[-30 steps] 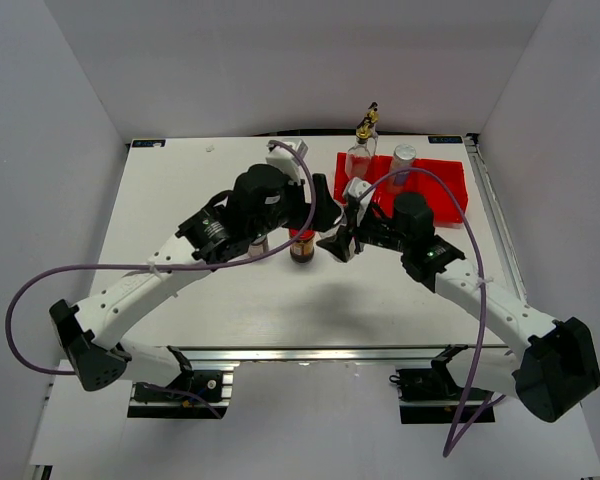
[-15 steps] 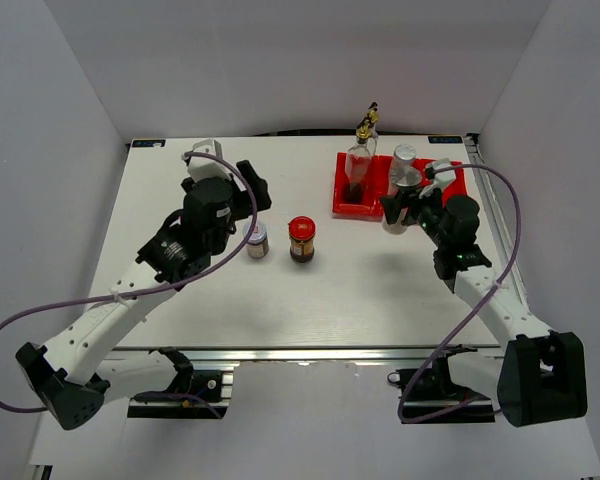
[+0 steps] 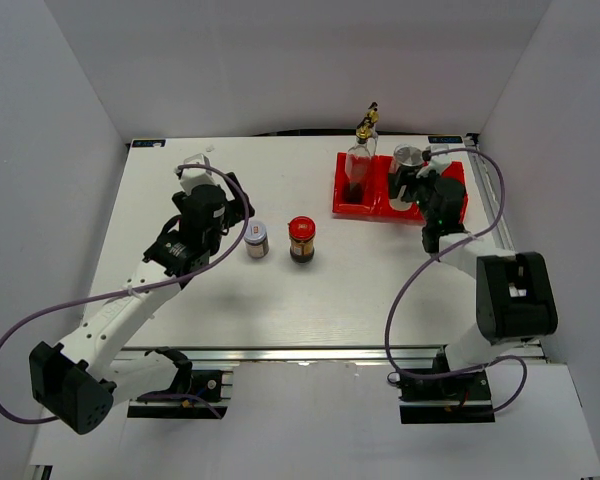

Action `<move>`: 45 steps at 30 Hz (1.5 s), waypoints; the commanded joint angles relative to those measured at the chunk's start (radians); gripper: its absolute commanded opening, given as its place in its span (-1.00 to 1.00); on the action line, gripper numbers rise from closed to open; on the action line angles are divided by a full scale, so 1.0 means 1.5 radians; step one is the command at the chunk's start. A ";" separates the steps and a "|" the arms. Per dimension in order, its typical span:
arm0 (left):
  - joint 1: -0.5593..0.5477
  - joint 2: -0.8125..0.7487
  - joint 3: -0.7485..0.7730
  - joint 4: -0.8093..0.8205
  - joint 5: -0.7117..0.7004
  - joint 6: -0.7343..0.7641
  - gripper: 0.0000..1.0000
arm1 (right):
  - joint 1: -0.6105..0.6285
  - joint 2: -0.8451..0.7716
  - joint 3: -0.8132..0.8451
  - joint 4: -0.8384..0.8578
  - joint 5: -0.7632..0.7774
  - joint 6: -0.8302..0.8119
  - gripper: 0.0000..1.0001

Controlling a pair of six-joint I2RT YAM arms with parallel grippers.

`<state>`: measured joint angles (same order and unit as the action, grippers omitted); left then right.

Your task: Organize the condiment bottles

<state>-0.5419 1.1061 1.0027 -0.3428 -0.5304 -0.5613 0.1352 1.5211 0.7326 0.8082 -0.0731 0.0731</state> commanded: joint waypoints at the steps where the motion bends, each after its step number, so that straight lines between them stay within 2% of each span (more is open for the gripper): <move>1: 0.006 -0.024 -0.012 0.029 0.007 0.016 0.96 | 0.001 0.045 0.097 0.124 0.013 -0.046 -0.35; 12: 0.007 -0.034 -0.027 0.042 -0.014 0.044 0.96 | 0.000 0.195 0.176 0.165 0.070 -0.032 -0.35; 15: 0.008 -0.030 -0.026 0.044 -0.011 0.046 0.96 | 0.001 0.220 0.181 0.178 0.097 -0.030 -0.24; 19: 0.008 -0.028 -0.031 0.056 -0.005 0.054 0.96 | 0.000 0.245 0.174 0.192 0.116 -0.022 0.07; 21: 0.008 -0.025 -0.033 0.062 -0.005 0.058 0.96 | 0.000 0.257 0.171 0.194 0.118 -0.022 0.13; 24: 0.008 -0.022 -0.033 0.065 -0.004 0.062 0.96 | 0.000 0.263 0.164 0.195 0.118 -0.020 0.39; 25: 0.008 -0.021 -0.033 0.066 -0.004 0.063 0.96 | 0.001 0.263 0.162 0.195 0.118 -0.020 0.55; 26: 0.008 -0.021 -0.034 0.066 -0.004 0.064 0.96 | 0.000 0.263 0.160 0.194 0.119 -0.020 0.61; 30: 0.008 -0.022 -0.033 0.064 -0.004 0.063 0.96 | 0.000 0.247 0.143 0.193 0.123 -0.017 0.77; 34: 0.008 -0.032 -0.035 0.056 -0.014 0.057 0.96 | 0.000 0.211 0.117 0.179 0.136 -0.016 0.79; 38: 0.008 -0.050 -0.042 0.041 -0.023 0.045 0.96 | 0.000 0.132 0.095 0.133 0.182 -0.008 0.79; 41: 0.008 -0.060 -0.055 0.035 -0.026 0.034 0.96 | 0.000 0.062 0.094 0.019 0.206 0.024 0.79; 45: 0.008 -0.076 -0.079 0.043 -0.024 0.013 0.96 | 0.000 -0.021 0.124 -0.144 0.184 0.096 0.79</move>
<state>-0.5331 1.0241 0.9096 -0.2752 -0.5533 -0.5125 0.1368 1.5707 0.8753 0.7589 0.1867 0.1246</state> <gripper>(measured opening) 0.982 0.895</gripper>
